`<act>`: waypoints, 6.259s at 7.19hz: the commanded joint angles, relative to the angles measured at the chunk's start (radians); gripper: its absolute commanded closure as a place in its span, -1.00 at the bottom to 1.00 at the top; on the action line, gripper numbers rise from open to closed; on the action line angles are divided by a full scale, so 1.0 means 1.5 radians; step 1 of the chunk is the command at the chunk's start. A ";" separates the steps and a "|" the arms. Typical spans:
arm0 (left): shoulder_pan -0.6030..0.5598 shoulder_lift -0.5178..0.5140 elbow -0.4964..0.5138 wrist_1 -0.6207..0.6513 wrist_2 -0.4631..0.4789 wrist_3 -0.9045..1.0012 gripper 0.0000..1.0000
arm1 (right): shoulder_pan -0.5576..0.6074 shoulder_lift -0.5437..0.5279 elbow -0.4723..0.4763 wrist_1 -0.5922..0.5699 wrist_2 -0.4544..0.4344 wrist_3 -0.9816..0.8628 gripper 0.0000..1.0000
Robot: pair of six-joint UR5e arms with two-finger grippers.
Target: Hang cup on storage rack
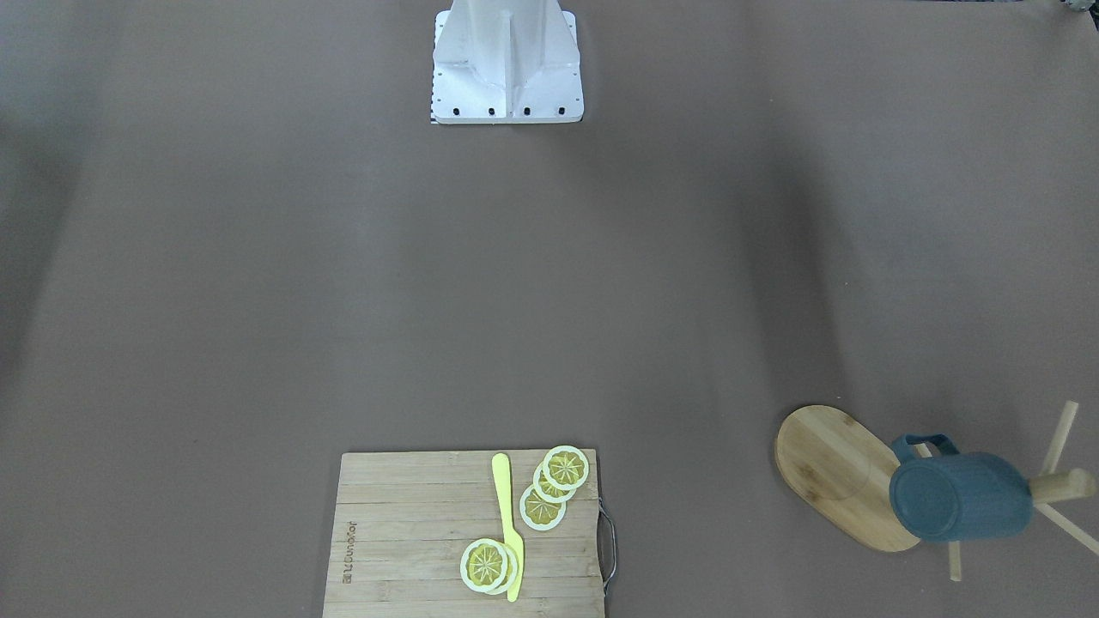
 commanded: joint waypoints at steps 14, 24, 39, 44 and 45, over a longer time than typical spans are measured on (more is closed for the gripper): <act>-0.075 0.085 -0.050 0.088 -0.094 0.097 -0.98 | -0.002 -0.002 0.009 0.001 0.003 -0.003 -1.00; -0.075 0.088 -0.064 0.088 -0.089 0.094 -0.98 | -0.016 -0.007 0.012 0.002 0.039 -0.006 -1.00; -0.075 0.089 -0.062 0.088 -0.085 0.095 -0.98 | -0.015 -0.049 0.045 0.002 0.053 -0.009 -1.00; -0.075 0.098 -0.064 0.088 -0.086 0.095 -0.98 | -0.015 -0.050 0.045 0.003 0.053 -0.009 -1.00; -0.075 0.098 -0.064 0.088 -0.086 0.095 -0.98 | -0.016 -0.050 0.045 0.003 0.053 -0.009 -1.00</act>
